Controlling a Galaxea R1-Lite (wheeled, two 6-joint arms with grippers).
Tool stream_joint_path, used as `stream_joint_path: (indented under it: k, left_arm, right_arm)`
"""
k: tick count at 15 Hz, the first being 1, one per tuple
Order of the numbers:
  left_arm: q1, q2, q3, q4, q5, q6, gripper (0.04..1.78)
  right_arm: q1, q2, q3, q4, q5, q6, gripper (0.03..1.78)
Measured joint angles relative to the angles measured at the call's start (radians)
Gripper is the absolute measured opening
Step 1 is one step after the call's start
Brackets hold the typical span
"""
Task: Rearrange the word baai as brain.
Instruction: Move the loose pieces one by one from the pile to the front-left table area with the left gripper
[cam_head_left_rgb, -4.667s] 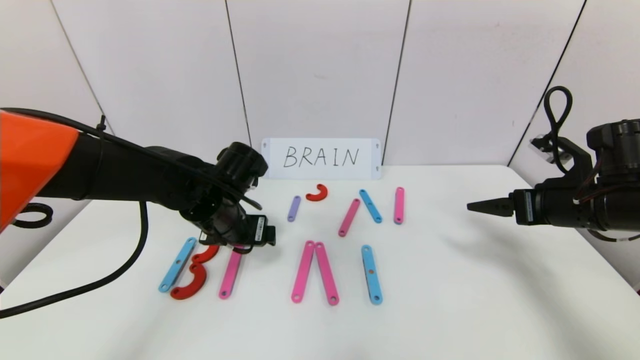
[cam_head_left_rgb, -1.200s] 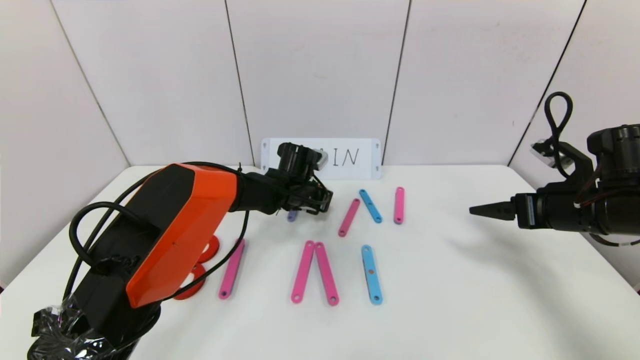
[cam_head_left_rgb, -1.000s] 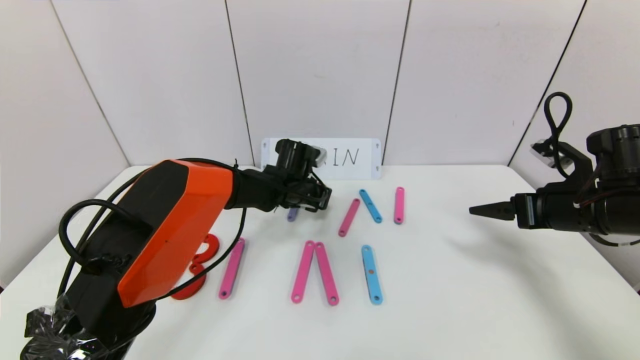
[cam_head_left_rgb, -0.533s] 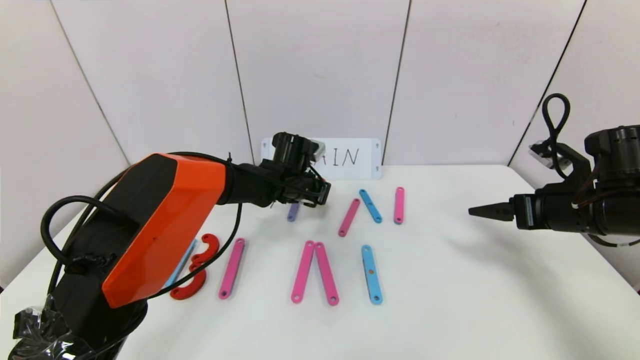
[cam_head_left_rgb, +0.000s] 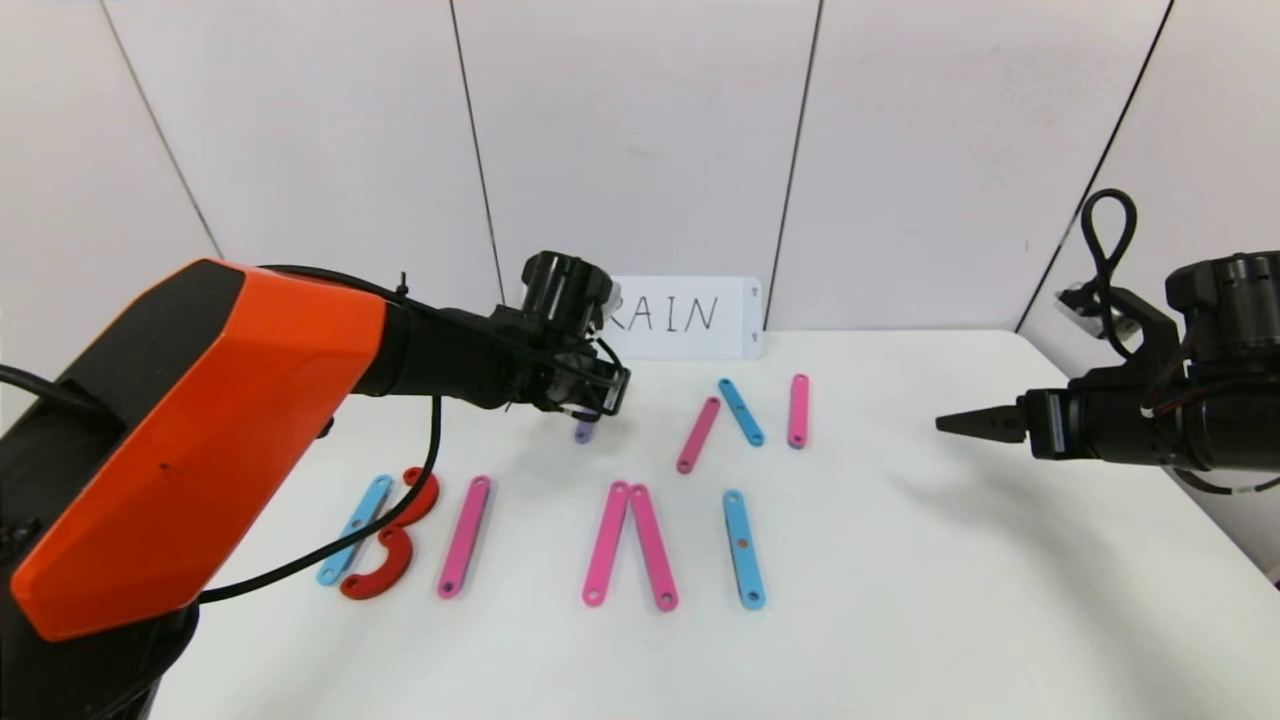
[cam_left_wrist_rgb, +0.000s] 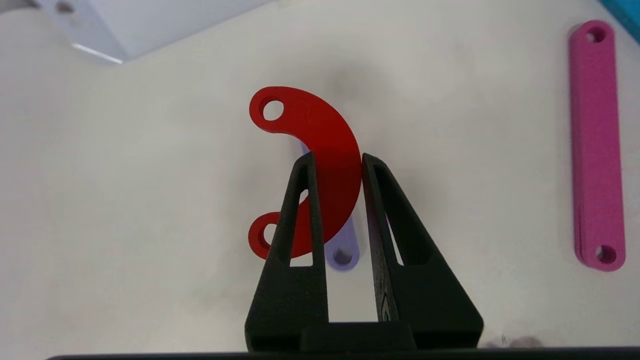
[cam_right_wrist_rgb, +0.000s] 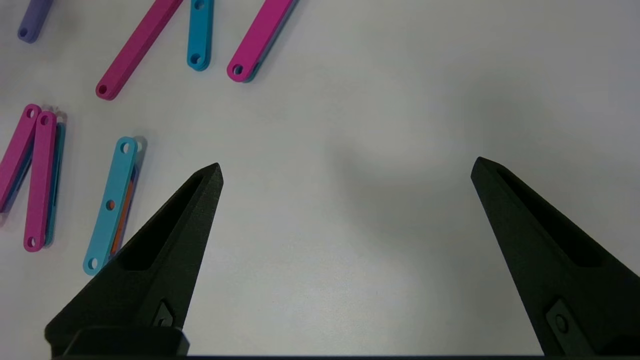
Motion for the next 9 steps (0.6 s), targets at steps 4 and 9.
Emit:
stream_joint_path:
  k: [4,9]
  left_arm:
    - [-0.026,-0.111,0.139,0.082,0.132,-0.178,0.29]
    - [-0.034,-0.188,0.245,0.155,0.168,-0.357,0.29]
  right_arm:
    - [0.002,0.004,0.001,0.0,0.0,0.0,1.74]
    - [0.007,0.013,0.0,0.0,-0.001,-0.001,1.74]
